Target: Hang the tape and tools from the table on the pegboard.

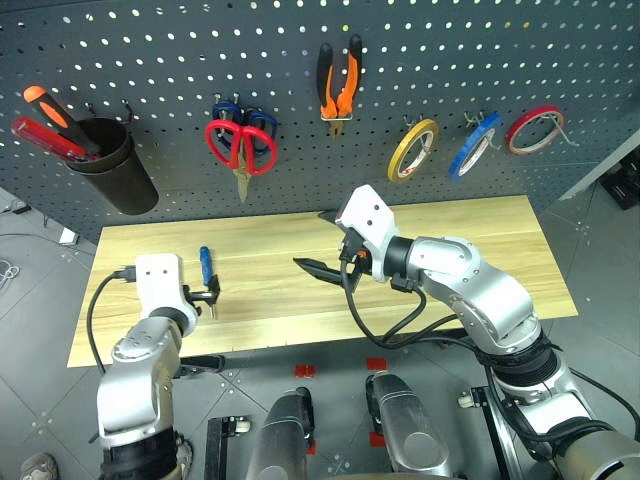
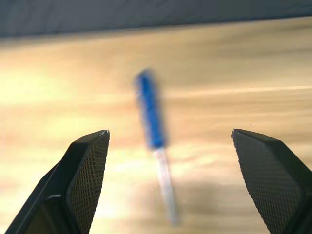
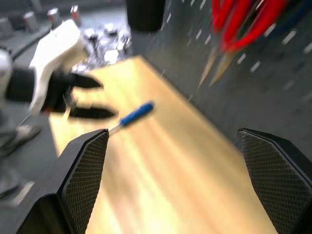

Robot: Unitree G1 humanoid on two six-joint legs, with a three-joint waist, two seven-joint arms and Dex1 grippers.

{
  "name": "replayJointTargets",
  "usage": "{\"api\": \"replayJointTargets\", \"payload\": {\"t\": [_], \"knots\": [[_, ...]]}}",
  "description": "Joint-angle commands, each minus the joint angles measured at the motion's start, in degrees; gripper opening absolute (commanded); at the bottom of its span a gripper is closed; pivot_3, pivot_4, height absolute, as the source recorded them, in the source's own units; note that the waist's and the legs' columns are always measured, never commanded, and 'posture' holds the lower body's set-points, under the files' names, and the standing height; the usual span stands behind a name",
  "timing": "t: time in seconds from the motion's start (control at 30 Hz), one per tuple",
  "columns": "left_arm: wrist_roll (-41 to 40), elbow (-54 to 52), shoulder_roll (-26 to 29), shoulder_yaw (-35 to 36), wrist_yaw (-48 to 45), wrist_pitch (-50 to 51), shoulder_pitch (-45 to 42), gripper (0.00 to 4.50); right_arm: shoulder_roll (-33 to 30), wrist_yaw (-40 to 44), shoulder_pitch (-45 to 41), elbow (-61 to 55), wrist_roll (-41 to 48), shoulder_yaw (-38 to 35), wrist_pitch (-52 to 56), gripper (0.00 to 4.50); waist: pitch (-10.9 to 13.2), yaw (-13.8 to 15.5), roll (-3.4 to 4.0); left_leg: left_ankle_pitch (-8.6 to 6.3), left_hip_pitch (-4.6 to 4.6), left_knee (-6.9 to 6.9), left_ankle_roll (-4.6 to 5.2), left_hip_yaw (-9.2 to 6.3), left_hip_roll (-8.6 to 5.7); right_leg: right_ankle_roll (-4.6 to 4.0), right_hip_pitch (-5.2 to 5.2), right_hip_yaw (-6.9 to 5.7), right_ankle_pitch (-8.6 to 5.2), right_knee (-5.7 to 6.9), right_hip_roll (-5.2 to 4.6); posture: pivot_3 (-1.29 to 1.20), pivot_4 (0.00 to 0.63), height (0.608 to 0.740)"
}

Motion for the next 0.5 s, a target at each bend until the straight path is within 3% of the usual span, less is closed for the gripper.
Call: {"api": "replayJointTargets", "payload": {"t": [0.03,0.37,0.5], "knots": [[-2.6,6.26,2.03,3.89,0.49,3.8,-4.57,4.22,2.07,-1.35,-2.45,-2.91,0.58,0.43,4.04,4.5,0.1,0.03,-0.19,0.0,-0.02,0.0,0.0,-0.02,0.01,0.0,-0.01,-0.02,0.0,-0.01,0.0,-0.27,0.376,0.74],[-2.88,31.77,6.37,-0.27,-2.11,-0.95,-17.66,4.22,4.63,-1.35,-5.93,-3.08,1.55,0.4,8.99,4.5,0.47,0.44,-0.39,-0.01,-0.03,-0.03,0.0,-0.02,-0.03,0.0,-0.06,0.02,0.0,-0.08,-0.03,-0.29,0.404,0.74],[-3.84,39.51,6.63,2.6,0.79,-1.73,-20.07,4.04,3.94,-0.5,-6.5,-2.84,1.6,0.06,9.92,4.5,0.57,0.16,-0.4,-0.01,-0.03,-0.05,-0.01,-0.03,-0.02,0.0,-0.11,0.02,0.0,-0.08,-0.03,-0.3,0.394,0.74]]}}
